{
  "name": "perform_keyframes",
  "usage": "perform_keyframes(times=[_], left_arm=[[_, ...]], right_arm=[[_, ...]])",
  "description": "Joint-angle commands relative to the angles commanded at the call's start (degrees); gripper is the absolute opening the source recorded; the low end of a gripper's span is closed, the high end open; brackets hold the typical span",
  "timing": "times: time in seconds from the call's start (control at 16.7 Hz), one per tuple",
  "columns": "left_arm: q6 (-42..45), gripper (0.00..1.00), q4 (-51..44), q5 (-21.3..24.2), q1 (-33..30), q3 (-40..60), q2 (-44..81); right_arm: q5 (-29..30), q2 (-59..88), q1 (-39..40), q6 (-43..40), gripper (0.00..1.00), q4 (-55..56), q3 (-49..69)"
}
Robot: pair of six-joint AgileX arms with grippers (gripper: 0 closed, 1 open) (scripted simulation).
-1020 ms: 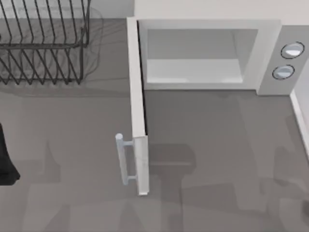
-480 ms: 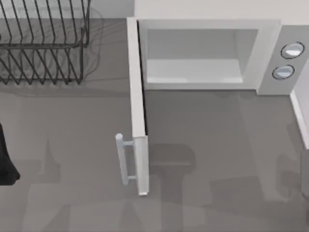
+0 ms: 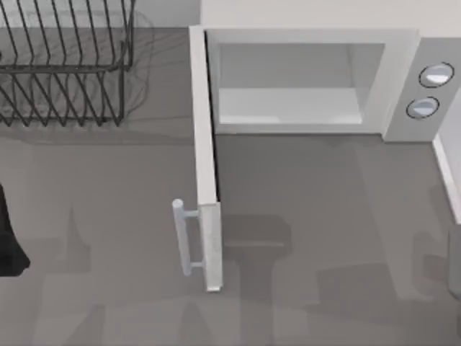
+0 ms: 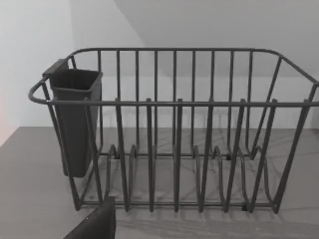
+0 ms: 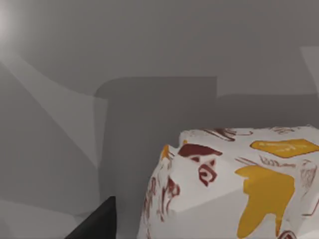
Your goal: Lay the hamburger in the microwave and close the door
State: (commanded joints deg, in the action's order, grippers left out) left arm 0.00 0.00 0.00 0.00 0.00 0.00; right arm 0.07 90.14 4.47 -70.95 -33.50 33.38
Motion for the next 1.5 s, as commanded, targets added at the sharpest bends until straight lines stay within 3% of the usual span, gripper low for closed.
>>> perform_keyframes(times=[0.78, 1.26, 1.32, 1.5], left_arm=[[0.00, 1.00, 0.00, 0.00, 0.00, 0.00, 0.00], [0.00, 1.00, 0.00, 0.00, 0.00, 0.00, 0.00], [0.00, 1.00, 0.00, 0.00, 0.00, 0.00, 0.00], [0.00, 1.00, 0.00, 0.00, 0.00, 0.00, 0.00]], right_arm=[[0.00, 0.00, 0.00, 0.00, 0.02, 0.00, 0.00], [0.00, 0.00, 0.00, 0.00, 0.00, 0.00, 0.00], [0.00, -3.99, 0.04, 1.34, 0.00, -6.31, 2.72], [0.00, -4.90, 0.05, 1.07, 0.00, -8.61, 4.65]])
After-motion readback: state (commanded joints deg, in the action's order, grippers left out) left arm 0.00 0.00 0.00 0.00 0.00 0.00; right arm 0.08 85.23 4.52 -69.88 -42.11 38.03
